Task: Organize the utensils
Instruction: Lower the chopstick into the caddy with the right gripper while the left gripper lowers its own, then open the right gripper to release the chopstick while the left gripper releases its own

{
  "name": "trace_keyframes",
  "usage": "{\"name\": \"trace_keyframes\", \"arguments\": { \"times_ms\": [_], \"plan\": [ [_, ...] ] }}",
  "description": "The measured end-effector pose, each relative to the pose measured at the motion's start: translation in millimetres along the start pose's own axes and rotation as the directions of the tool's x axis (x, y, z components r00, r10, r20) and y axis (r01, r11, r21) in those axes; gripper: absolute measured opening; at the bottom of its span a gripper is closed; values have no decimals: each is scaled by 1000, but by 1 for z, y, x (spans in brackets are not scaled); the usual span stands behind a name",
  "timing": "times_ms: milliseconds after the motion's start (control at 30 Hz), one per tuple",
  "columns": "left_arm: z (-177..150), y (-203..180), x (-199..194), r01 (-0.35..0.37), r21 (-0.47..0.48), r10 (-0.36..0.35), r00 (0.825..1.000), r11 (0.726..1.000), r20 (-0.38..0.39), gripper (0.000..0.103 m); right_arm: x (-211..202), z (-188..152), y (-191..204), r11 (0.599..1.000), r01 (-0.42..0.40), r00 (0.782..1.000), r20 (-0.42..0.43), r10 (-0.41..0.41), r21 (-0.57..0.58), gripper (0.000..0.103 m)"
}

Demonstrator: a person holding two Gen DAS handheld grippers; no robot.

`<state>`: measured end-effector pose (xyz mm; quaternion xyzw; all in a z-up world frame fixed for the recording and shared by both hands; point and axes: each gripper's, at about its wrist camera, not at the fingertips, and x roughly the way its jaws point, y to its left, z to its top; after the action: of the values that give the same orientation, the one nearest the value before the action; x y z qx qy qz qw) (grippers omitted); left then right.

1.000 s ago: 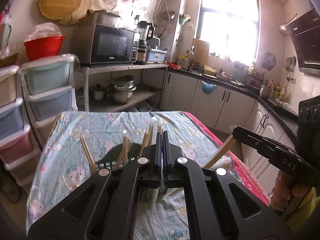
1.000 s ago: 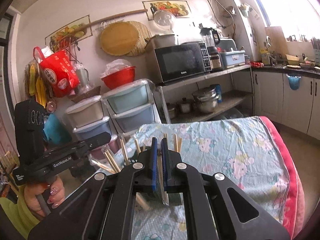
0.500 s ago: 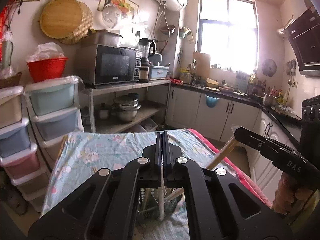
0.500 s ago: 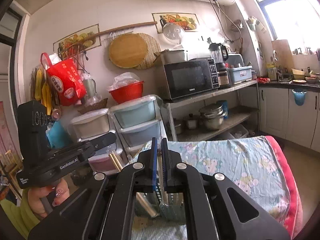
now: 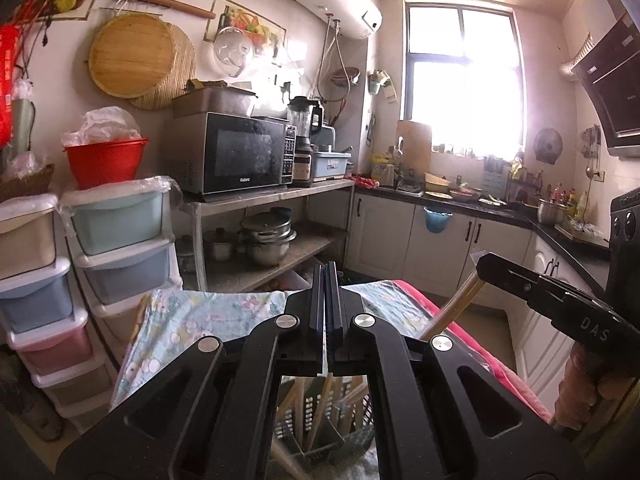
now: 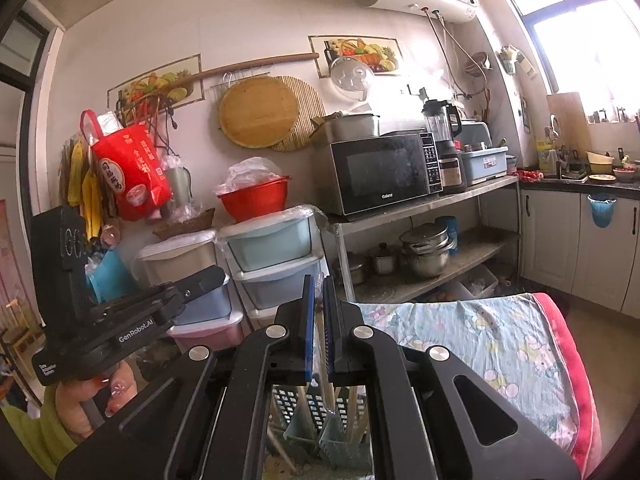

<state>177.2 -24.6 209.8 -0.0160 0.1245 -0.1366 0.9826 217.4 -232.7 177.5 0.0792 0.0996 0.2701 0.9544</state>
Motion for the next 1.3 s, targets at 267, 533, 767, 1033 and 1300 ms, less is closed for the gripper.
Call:
{"name": "trace_keyframes", "arguments": {
  "times_ms": [267, 533, 767, 1033, 1300],
  "plan": [
    [-11, 26, 24, -24, -53, 21, 997, 998, -70, 0, 29, -9, -1, 1000, 5, 998, -64, -5, 1, 4],
    [-37, 56, 30, -73, -109, 57, 988, 991, -140, 0, 48, -23, -6, 999, 40, 995, -94, -40, -4, 4],
    [-53, 75, 30, -96, -157, 67, 981, 983, -183, 17, 46, -21, -15, 998, 57, 995, -81, -56, 13, 4],
    [-68, 75, 30, -96, -158, 59, 973, 983, -223, 35, 37, -20, -23, 996, 81, 995, -65, -79, 26, 5],
    [-86, 76, 26, -101, -178, 51, 962, 979, -267, 53, 45, -37, -28, 996, 81, 987, -145, -74, 46, 16]
  ]
}}
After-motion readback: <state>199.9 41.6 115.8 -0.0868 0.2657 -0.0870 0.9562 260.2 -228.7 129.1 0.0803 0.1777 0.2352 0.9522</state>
